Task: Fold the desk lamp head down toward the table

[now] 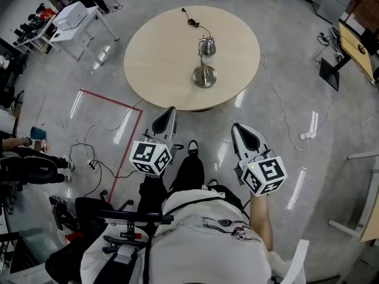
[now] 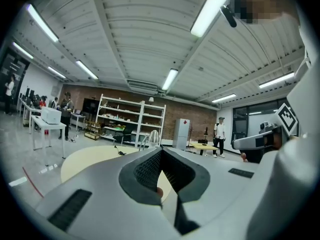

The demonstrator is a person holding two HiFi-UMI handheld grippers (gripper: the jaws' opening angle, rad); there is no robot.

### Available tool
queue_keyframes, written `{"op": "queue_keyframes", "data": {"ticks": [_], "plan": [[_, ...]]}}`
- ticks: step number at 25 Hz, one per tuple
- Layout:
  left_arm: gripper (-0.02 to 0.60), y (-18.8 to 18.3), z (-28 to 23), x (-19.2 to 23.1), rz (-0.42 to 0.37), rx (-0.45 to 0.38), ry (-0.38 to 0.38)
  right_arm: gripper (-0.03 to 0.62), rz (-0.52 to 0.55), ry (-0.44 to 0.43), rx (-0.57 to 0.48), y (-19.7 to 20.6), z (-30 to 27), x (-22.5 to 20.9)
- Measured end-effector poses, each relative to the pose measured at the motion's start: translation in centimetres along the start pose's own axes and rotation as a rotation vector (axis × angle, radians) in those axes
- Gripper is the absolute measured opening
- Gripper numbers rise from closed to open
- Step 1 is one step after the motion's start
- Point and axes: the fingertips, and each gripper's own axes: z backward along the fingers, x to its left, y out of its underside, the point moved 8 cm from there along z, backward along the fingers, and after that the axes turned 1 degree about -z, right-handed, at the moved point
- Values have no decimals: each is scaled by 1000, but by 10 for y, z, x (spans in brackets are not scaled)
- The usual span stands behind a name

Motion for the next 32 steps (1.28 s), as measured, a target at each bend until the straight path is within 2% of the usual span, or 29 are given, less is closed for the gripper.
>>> {"op": "queue_keyframes", "data": {"ticks": [3, 8, 14, 18, 25, 32], "plan": [[0, -1, -30, 24, 26, 3, 15, 3, 11, 5, 8, -7, -30, -6], [0, -9, -89, 64, 16, 27, 49, 3, 4, 50, 13, -27, -90, -30], [0, -8, -156, 120, 38, 94, 84, 3, 2, 95, 14, -60, -174, -58], [0, -6, -188, 146, 11, 139, 120, 3, 11, 119, 5, -76, -211, -63], [0, -9, -229, 153, -2, 149, 156, 3, 19, 124, -32, -99, -240, -82], [0, -19, -240, 147, -30, 145, 98, 3, 13, 33, -37, -114, -257, -106]]}}
